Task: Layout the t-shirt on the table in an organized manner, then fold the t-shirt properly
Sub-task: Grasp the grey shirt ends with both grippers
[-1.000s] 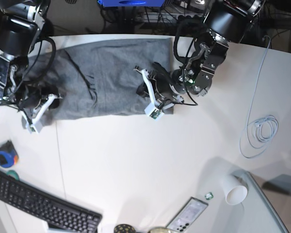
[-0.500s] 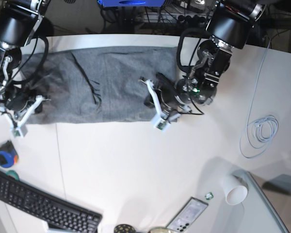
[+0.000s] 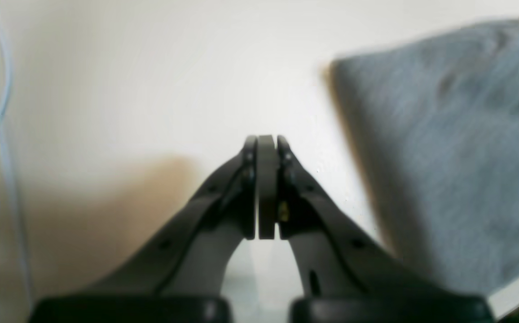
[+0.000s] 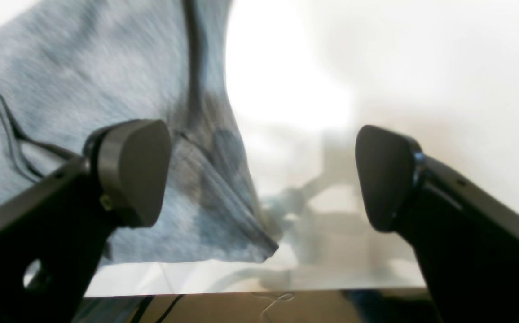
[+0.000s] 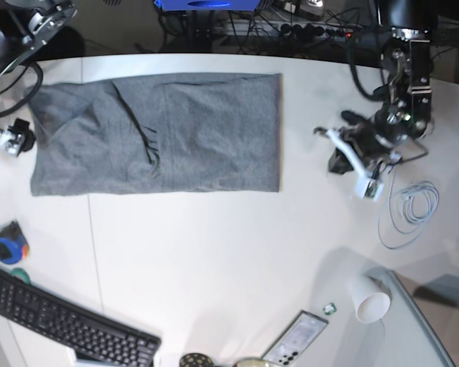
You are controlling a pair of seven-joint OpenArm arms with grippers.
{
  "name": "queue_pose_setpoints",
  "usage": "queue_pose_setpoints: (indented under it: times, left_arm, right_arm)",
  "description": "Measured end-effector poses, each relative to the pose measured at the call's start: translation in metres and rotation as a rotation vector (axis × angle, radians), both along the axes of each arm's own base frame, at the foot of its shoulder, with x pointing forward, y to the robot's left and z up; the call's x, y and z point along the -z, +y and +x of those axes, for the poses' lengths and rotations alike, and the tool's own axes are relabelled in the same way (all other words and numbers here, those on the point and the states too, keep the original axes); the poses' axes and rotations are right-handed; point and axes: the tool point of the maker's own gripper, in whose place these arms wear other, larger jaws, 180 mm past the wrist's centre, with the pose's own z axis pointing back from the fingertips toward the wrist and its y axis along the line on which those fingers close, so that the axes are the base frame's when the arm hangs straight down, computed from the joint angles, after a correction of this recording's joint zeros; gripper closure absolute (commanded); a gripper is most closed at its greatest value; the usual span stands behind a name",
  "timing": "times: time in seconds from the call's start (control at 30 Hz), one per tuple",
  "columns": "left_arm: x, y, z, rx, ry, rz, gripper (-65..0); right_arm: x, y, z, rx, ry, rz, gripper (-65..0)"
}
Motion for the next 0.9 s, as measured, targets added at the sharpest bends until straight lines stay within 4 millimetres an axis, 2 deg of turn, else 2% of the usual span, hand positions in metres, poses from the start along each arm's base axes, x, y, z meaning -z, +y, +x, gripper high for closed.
queue_pose_setpoints:
  times: [0.07, 0.2, 0.3, 0.47, 0.7, 0.9]
  left_arm:
    - [0.011, 0.009, -0.015, -0.010, 0.009, -0.020, 0.0]
    - [0.024, 0.011, -0.036, 0.010, 0.017, -0.056, 0.0]
    - [0.026, 0.012, -0.038, -0.008, -0.010, -0.080, 0.0]
    - [0.048, 0.018, -0.048, -0.036, 0.054, -0.088, 0.0]
    - [0.049, -0.022, -0.038, 0.064, 0.047, -0.127, 0.0]
    - [0.057, -0.053, -0.035, 0.124, 0.038, -0.176, 0.0]
  right_arm:
    - [0.014, 0.007, -0.003, 0.029, -0.008, 0.120, -59.1]
    - [0.013, 0.009, 0.009, 0.093, -0.099, 0.267, -59.1]
    - [0.013, 0.012, 0.011, 0.105, -0.113, 0.290, -59.3]
    - [0.015, 0.016, 0.013, 0.088, -0.109, 0.290, -59.3]
    - [0.020, 0.047, 0.020, -0.002, -0.109, 0.313, -59.1]
    - [0.020, 0.059, 0.017, -0.036, -0.121, 0.304, -59.1]
